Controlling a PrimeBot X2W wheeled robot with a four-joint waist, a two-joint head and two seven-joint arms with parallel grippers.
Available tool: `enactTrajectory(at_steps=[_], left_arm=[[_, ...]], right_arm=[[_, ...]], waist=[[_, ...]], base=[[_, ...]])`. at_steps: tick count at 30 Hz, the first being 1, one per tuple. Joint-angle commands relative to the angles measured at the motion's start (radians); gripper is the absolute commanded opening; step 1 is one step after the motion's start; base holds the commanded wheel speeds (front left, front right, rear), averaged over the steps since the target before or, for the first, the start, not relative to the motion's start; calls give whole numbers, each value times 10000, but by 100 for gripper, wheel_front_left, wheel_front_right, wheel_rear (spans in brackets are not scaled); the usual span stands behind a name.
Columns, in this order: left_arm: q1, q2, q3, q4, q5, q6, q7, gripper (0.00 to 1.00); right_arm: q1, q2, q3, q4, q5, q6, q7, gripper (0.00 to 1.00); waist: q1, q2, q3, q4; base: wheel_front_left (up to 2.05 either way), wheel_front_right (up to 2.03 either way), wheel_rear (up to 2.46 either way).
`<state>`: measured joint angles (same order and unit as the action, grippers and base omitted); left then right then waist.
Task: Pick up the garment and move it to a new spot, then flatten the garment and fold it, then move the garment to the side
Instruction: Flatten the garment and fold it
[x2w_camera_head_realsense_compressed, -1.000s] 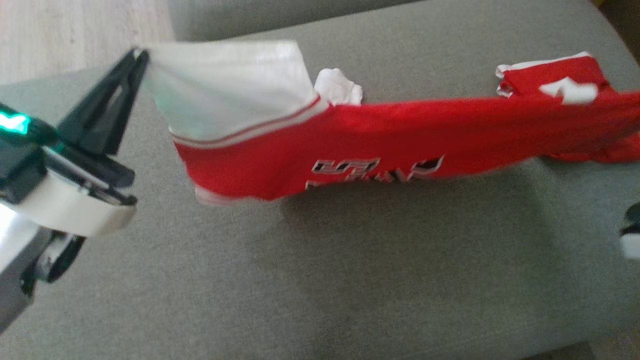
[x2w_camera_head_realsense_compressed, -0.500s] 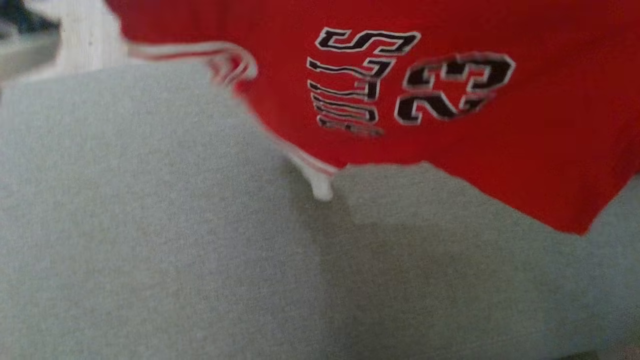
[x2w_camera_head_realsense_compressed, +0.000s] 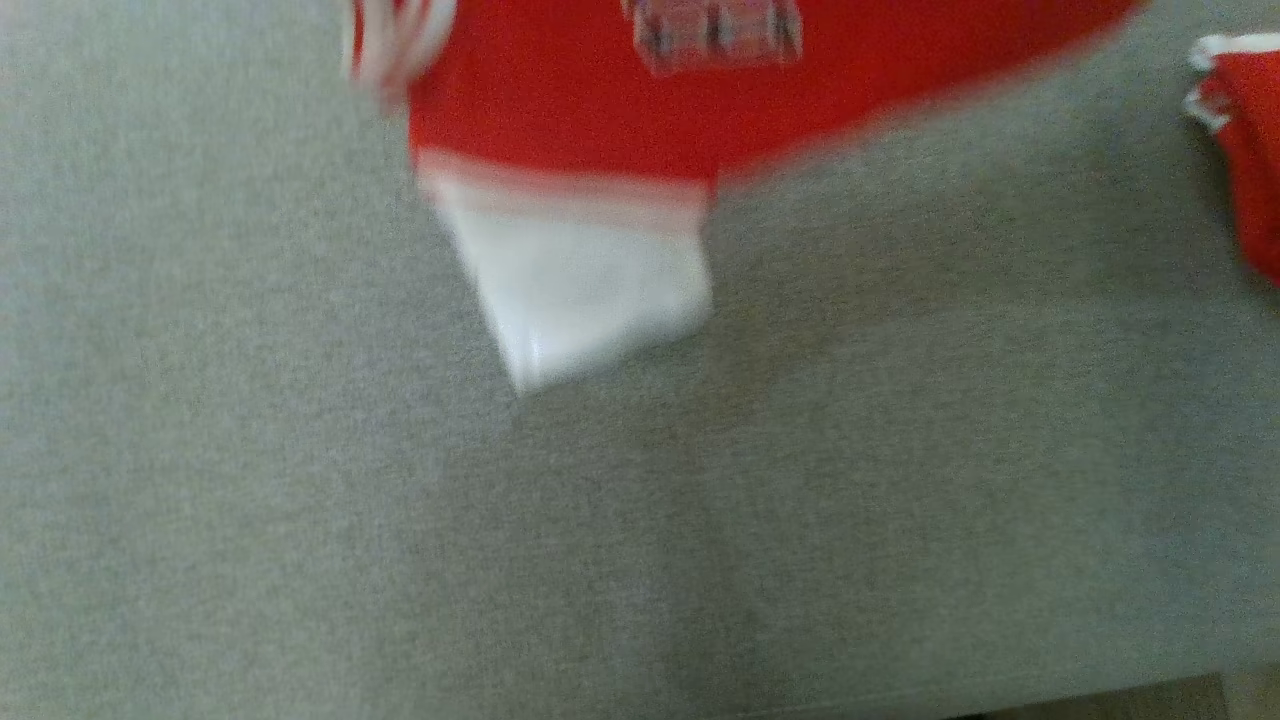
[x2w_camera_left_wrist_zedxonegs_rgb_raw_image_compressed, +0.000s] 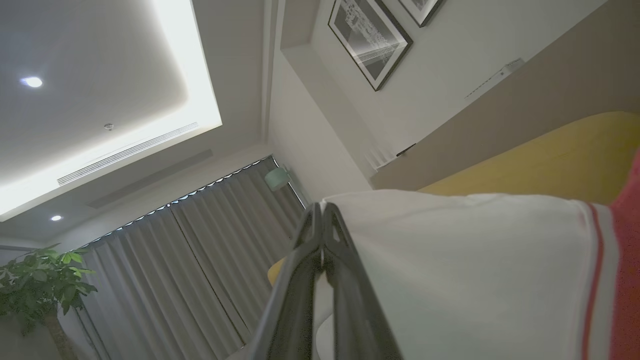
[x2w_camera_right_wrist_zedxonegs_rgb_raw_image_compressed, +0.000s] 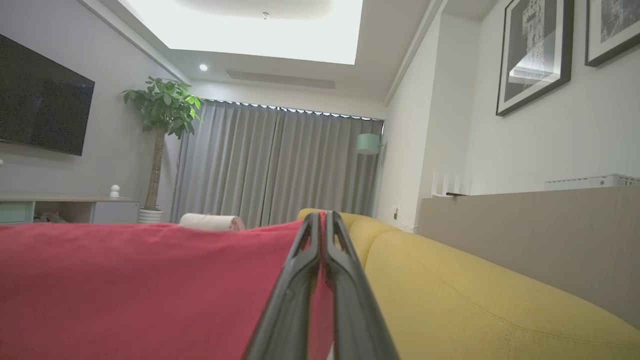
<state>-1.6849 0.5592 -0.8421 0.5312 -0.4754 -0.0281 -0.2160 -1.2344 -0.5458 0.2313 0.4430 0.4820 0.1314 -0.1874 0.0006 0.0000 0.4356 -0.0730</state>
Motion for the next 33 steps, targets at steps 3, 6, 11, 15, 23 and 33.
enactTrajectory(at_steps=[3, 6, 11, 15, 23, 33], left_arm=[[-1178, 61, 607, 411, 246, 188, -314, 0], [-1261, -69, 831, 600, 300, 102, -435, 0], [-166, 209, 1482, -318, 394, -158, -453, 0], [1776, 571, 1785, -1586, 562, -194, -455, 0], [6848, 1346, 2265, -4092, 859, 470, -456, 0], [12903, 1994, 3209, -6587, 687, 2106, -457, 0]], right_arm=[[-797, -6, 44, 366, -283, -7, -456, 0], [-1117, -28, 201, 813, -392, -7, -667, 0], [-749, -41, 599, 1171, -252, -7, -735, 0], [112, 18, 701, 1082, -66, -7, -740, 0], [3076, 15, 596, 507, 412, -7, -742, 0], [6934, 1, -276, -1317, 209, -7, -742, 0]], waist=[[-6, 0, 621, 356], [-6, 0, 703, 489], [-6, 0, 803, 672], [-6, 0, 743, 833], [-6, 0, 71, 877], [-6, 0, -802, 448]], base=[[0, 0, 0], [0, 0, 0], [0, 0, 0], [0, 0, 0], [0, 0, 0], [0, 0, 0]])
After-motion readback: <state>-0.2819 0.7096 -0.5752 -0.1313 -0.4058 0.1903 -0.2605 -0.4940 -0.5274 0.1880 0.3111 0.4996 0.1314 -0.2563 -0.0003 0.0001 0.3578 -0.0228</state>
